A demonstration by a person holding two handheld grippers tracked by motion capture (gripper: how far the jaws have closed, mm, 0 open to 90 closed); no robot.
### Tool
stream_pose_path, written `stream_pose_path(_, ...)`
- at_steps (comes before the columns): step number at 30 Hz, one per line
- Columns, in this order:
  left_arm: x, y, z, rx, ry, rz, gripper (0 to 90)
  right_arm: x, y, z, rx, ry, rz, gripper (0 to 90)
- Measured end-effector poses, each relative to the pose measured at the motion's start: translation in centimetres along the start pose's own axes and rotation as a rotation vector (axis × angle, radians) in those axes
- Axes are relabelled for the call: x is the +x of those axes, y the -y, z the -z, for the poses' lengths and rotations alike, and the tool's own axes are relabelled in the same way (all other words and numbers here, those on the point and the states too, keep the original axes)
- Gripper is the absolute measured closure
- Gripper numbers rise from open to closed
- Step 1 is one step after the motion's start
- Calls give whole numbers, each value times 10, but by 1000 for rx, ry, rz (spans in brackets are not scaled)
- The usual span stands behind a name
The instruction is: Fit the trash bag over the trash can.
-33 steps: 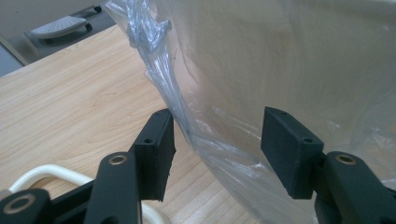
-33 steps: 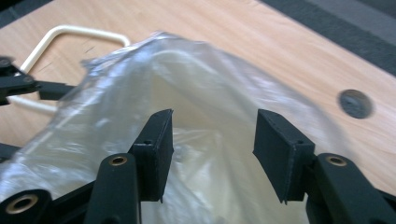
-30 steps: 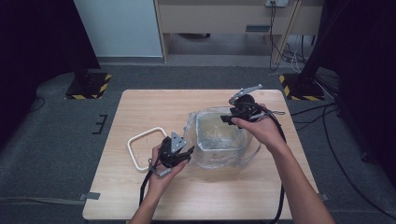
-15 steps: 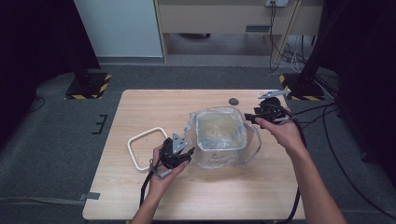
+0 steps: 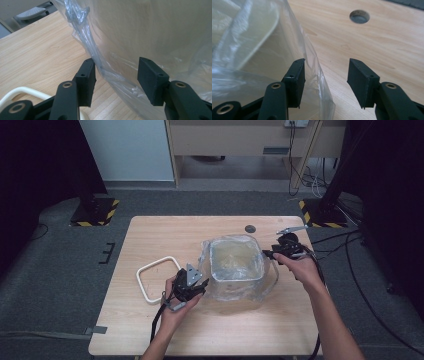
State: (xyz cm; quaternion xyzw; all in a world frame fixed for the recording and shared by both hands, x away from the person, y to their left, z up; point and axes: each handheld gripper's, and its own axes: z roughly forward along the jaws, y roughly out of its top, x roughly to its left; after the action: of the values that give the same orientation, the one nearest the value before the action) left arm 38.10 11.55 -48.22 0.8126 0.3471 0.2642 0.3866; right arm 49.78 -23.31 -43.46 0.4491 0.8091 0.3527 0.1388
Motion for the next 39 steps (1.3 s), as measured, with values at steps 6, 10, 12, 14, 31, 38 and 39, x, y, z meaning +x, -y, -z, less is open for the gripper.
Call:
stream_pose_path(6,0,0,-1,2,2,-5,500,3,10,-15,43,-50,8,613)
stream_pose_path(10,-1,1,-1,4,2,-7,505,3,16,-20,74,-64,24,758)
stream_pose_path(12,-1,1,-2,6,3,-8,505,4,18,-21,77,-72,24,837)
stream_pose_path(14,-1,1,-2,9,2,-8,506,4,19,-21,84,-85,15,896)
stream_pose_path(31,21,7,-14,53,-22,-8,812,5,43,-38,157,-91,-1,900)
stream_pose_path(38,23,12,-18,108,-12,-33,891,7,48,-42,177,-95,-3,900)
stream_pose_path(39,24,13,-18,113,-11,-34,893,7,48,-43,182,-92,-9,900)
